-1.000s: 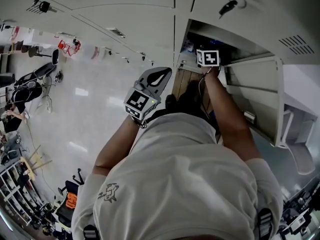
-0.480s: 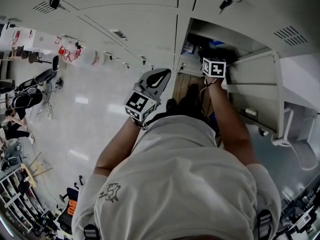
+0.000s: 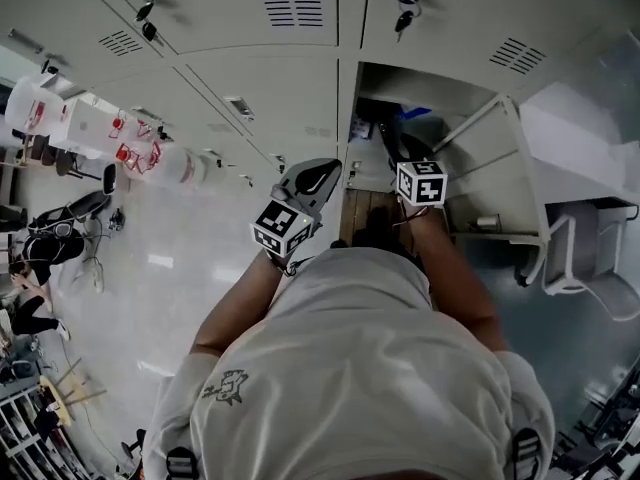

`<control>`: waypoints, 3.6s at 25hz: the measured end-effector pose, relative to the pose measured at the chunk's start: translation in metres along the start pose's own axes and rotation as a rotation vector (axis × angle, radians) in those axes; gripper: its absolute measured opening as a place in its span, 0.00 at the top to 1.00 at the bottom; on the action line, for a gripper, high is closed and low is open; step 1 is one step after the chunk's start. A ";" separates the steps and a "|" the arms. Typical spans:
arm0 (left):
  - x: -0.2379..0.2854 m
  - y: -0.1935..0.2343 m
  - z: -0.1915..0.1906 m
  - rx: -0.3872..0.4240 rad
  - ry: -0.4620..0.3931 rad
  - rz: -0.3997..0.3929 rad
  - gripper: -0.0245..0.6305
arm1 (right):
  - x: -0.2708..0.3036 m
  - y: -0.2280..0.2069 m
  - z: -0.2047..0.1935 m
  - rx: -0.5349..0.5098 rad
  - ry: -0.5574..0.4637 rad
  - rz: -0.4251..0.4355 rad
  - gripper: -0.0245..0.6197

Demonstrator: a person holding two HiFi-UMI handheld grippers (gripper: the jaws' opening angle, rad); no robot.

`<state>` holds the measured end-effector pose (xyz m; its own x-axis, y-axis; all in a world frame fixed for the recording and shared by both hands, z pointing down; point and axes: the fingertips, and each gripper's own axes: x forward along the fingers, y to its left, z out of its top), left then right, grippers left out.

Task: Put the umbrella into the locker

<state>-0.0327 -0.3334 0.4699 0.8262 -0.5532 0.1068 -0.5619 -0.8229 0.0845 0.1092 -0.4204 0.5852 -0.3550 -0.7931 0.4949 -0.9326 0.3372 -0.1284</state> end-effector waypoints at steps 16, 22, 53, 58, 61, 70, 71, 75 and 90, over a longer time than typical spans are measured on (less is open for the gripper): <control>-0.008 -0.021 0.023 0.022 -0.061 -0.026 0.95 | -0.098 0.054 0.048 -0.087 -0.200 0.083 0.90; -0.020 -0.029 0.022 0.008 -0.075 0.020 0.95 | -0.120 0.067 0.053 -0.159 -0.222 0.124 0.90; -0.028 -0.283 -0.015 -0.007 0.023 0.108 0.95 | -0.332 0.071 -0.067 -0.104 -0.246 0.376 0.90; -0.026 -0.303 -0.008 0.019 0.006 0.061 0.95 | -0.348 0.064 -0.073 -0.095 -0.258 0.342 0.90; -0.031 -0.305 -0.005 0.027 -0.005 0.048 0.95 | -0.352 0.069 -0.071 -0.097 -0.269 0.327 0.90; -0.091 -0.300 0.009 0.050 -0.057 0.048 0.95 | -0.374 0.131 -0.063 -0.140 -0.305 0.312 0.90; -0.101 -0.298 0.007 0.046 -0.058 0.050 0.95 | -0.377 0.140 -0.063 -0.143 -0.306 0.310 0.90; -0.143 -0.299 0.011 0.046 -0.085 0.045 0.95 | -0.389 0.175 -0.067 -0.157 -0.313 0.295 0.90; -0.254 -0.320 -0.003 0.044 -0.116 -0.014 0.95 | -0.425 0.296 -0.089 -0.158 -0.360 0.259 0.90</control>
<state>-0.0627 0.0709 0.4189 0.8347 -0.5507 -0.0093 -0.5499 -0.8342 0.0412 -0.0107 0.0613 0.4133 -0.6010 -0.7885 0.1310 -0.7987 0.5985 -0.0619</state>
